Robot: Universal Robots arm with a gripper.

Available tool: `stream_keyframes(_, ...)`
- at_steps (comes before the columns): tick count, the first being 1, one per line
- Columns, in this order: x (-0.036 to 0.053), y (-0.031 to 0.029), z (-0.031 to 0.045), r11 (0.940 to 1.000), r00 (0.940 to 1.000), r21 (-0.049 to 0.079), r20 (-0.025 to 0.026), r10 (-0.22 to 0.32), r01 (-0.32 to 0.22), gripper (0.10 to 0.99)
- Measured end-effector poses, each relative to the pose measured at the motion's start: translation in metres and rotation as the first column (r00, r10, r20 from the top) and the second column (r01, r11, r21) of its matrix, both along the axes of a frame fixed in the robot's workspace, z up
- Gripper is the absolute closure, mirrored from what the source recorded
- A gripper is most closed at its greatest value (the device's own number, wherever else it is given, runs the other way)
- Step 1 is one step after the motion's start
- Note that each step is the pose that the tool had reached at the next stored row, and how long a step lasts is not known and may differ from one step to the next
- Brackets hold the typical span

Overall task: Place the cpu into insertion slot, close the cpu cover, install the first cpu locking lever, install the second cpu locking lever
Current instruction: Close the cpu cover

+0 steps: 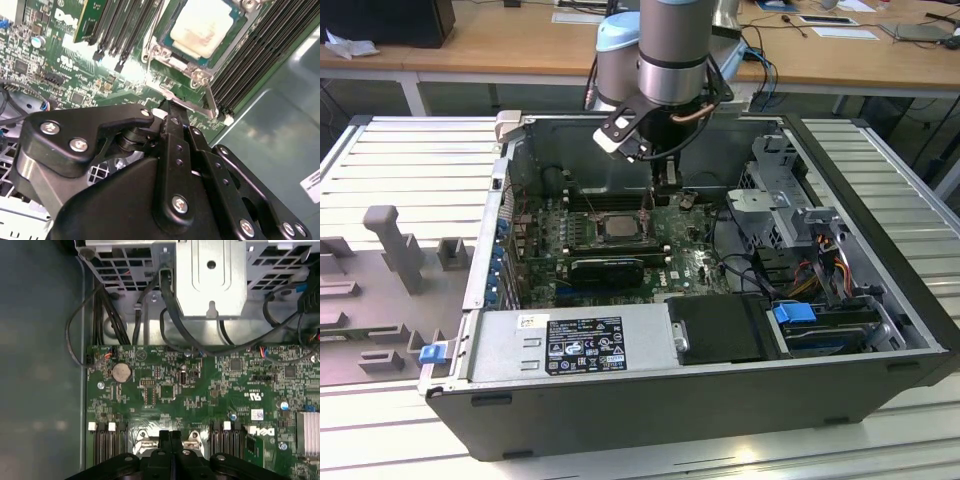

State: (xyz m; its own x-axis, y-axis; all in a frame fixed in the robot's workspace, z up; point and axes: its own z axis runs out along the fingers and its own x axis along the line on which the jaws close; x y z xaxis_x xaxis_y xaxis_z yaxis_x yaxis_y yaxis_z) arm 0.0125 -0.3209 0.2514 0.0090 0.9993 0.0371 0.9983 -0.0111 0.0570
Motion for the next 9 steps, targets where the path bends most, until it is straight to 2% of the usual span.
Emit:
stream_keyframes(5,-0.011,0.0,-0.0001,1.0,1.0,0.0,0.0,0.0,0.0,0.98)
stream_keyframes(6,-0.0158,0.0,-0.0004,1.0,1.0,0.0,0.0001,0.0,0.0,0.98)
stream_keyframes(7,-0.021,0.0001,-0.0018,1.0,1.0,0.0,0.0001,0.0,0.0,0.98)
stream_keyframes(9,-0.0234,0.0,-0.0076,1.0,1.0,0.0,0.0,0.0,0.0,0.98)
